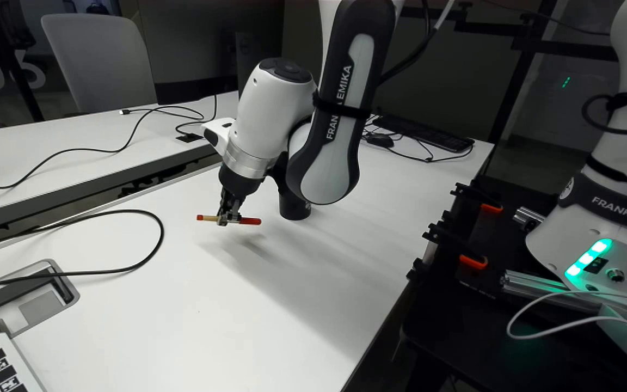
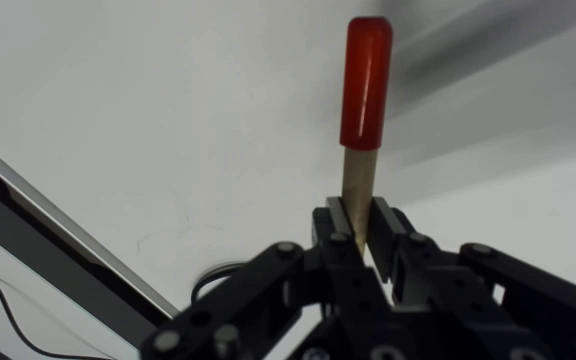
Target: Pick up the pen from the table and place it in the black mug cup.
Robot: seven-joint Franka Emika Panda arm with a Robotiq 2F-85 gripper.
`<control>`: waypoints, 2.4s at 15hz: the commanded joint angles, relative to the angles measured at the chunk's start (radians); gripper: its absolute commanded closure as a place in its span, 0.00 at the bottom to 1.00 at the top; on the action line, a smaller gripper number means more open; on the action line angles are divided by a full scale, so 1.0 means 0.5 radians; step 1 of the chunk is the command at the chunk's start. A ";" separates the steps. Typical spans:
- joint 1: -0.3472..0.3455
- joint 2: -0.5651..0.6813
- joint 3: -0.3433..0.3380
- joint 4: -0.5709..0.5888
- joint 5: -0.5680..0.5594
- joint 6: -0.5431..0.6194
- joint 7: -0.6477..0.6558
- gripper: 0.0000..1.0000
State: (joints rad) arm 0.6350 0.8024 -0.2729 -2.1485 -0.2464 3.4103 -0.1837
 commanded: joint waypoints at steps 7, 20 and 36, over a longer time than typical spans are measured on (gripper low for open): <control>-0.180 -0.121 0.160 0.166 0.173 0.098 -0.058 0.96; 0.264 -0.124 -0.241 0.022 0.936 0.085 0.093 0.85; 0.946 -0.056 -0.900 -0.122 1.687 0.102 0.435 0.96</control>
State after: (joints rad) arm 0.9951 0.7327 -0.6323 -2.1650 0.4997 3.4519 -0.0415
